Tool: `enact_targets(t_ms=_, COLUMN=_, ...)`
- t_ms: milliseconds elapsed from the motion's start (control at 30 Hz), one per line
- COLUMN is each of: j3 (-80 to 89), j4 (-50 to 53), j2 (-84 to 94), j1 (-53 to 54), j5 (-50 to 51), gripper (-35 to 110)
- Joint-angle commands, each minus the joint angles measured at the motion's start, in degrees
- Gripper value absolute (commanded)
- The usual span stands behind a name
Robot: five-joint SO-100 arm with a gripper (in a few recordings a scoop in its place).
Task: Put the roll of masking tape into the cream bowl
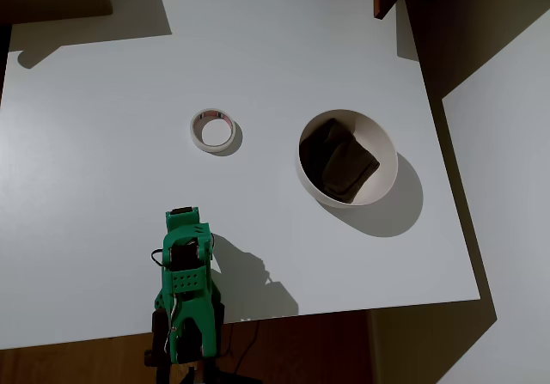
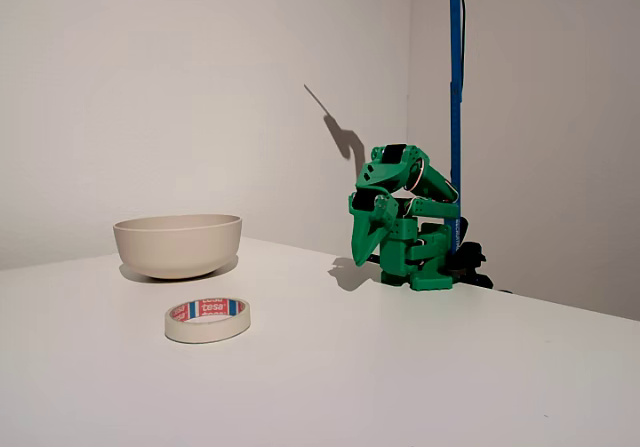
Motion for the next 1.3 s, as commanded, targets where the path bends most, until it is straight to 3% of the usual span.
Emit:
enact_targets(t_ms=0, j3=-0.5, j4=0.1, j2=0.5, j1=-2.5, j5=-2.3, gripper=-8)
enact_targets(t_ms=467, j3=-6.2, j4=-3.0, j2=-2.2, j1=2.8, j5=3.4, gripper=-8)
enact_targets(t_ms=667, j3=-23.3, j4=-7.9, j2=-29.2, j1=5.0, j5=5.0, gripper=-8)
enact_targets(t_ms=1000, j3=-60.3, j4=-3.3, j2=-71.3, j1=15.6, j5=2.3, gripper=-8)
enact_targets(t_ms=1267, j3=-72.9, j4=-2.6, j2=-85.2, j1=16.5, j5=1.0, gripper=-8)
